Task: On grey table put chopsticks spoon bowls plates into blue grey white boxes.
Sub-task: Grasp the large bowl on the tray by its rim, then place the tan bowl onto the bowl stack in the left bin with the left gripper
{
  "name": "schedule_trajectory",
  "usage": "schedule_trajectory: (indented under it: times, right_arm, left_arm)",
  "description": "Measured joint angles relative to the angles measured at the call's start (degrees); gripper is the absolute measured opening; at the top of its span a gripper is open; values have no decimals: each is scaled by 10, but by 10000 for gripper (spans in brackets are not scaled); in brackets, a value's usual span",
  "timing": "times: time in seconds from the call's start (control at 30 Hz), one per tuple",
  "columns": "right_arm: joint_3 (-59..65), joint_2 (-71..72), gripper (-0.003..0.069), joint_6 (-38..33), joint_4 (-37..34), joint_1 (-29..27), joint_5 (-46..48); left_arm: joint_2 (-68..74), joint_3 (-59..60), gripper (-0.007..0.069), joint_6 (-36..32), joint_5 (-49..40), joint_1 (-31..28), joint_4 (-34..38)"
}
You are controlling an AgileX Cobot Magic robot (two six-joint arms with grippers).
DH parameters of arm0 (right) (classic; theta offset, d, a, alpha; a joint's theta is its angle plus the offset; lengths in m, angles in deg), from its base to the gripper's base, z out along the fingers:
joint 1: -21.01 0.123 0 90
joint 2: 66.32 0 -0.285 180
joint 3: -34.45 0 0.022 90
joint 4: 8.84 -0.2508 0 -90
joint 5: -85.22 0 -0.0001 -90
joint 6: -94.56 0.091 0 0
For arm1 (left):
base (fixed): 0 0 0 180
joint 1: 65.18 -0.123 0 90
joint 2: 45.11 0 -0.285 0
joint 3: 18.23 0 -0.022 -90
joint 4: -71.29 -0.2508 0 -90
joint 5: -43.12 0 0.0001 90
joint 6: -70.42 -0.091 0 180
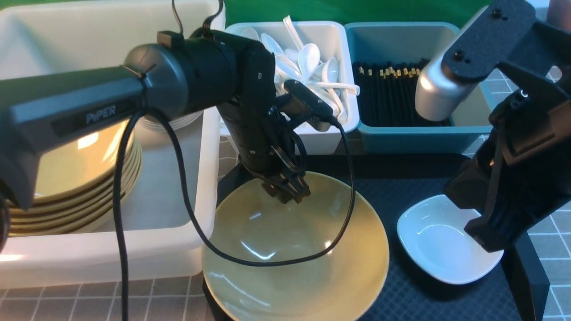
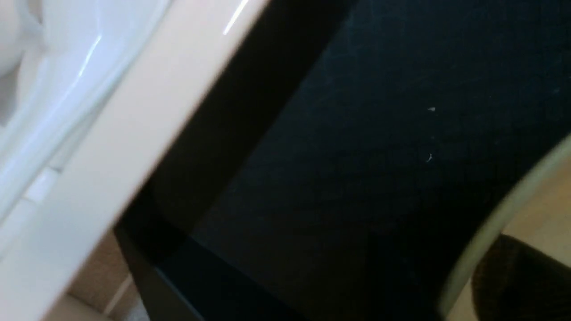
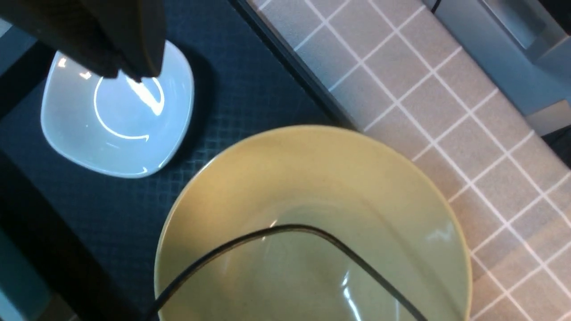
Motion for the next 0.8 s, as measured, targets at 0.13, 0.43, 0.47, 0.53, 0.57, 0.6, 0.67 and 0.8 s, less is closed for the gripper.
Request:
schedule_trajectory:
  times: [0.13,0.43,0.47,0.53,0.57,0.6,0.67,0.8]
  right_arm:
    - [0,0,78,0,0,0,0]
    - [-4,1,78,-5,0,21,-9]
    - [-10,1,78,-5,0,28,-13]
    - [-25,1,78,-8,-1,50,-26]
    - [-25,1,78,-8,-1,52,-28]
    - [-40,0,78,-15,-1,67,-35]
    - [-64,-6,78,-22,-2,94,-44]
    - [-109,-32,78,-46,-5,138,-50]
  left_arm:
    - [-3,0,50,21,-16,-1,40]
    - [-101,-17,7,28,-59,-30,120]
    - [-123,-22,10,20,-59,-44,120]
    - [-166,-28,11,17,-65,-87,134]
    - [-175,-28,11,17,-68,-92,140]
    - [-211,-29,11,17,-78,-129,159]
    - [-258,-29,9,17,-94,-189,179]
    - [-351,-29,9,17,-128,-332,196]
